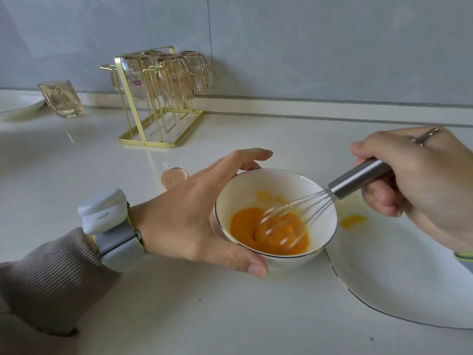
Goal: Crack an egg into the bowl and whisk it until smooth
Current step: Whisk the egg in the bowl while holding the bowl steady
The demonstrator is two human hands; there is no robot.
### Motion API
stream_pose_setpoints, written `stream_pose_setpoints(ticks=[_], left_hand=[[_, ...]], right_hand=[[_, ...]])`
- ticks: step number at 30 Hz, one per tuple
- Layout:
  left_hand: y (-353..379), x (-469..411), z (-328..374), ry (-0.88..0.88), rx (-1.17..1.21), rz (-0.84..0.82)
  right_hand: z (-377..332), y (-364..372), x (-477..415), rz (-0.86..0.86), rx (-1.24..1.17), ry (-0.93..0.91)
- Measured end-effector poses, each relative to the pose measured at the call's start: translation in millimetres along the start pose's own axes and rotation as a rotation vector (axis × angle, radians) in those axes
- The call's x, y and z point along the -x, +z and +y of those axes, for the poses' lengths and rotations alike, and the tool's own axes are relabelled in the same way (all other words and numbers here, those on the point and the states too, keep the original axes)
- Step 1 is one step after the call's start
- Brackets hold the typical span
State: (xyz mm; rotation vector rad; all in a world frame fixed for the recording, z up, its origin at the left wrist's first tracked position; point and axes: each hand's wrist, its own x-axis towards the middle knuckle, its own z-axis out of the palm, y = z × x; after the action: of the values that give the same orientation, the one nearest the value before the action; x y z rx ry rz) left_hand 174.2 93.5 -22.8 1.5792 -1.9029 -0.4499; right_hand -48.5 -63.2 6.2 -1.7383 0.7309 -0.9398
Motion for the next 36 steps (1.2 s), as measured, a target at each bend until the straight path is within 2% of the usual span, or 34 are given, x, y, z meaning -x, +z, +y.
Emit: stream_pose_setpoints(ticks=[8, 11, 14, 24, 33, 36], left_hand=[[-0.1, 0.8, 0.0, -0.004, -0.006, -0.001], [-0.4, 1.1, 0.3, -0.011, -0.011, 0.001], [-0.3, 0.9, 0.2, -0.017, -0.019, 0.001], [-0.3, 0.6, 0.9, -0.017, -0.022, -0.006], [-0.3, 0.4, 2.2, -0.017, -0.012, -0.006], [-0.2, 1.0, 1.6, -0.026, -0.016, -0.007]], right_hand=[[0.7, -0.2, -1.3, 0.012, -0.054, 0.003], [0.4, -0.6, -1.8, 0.047, 0.007, -0.036], [1.5, -1.1, -1.8, 0.022, -0.056, -0.003], [1.1, -1.3, -1.1, 0.049, 0.043, -0.074], [2.0, -0.7, -1.0, 0.016, -0.025, -0.046], [1.5, -0.3, -1.4, 0.045, 0.044, -0.073]])
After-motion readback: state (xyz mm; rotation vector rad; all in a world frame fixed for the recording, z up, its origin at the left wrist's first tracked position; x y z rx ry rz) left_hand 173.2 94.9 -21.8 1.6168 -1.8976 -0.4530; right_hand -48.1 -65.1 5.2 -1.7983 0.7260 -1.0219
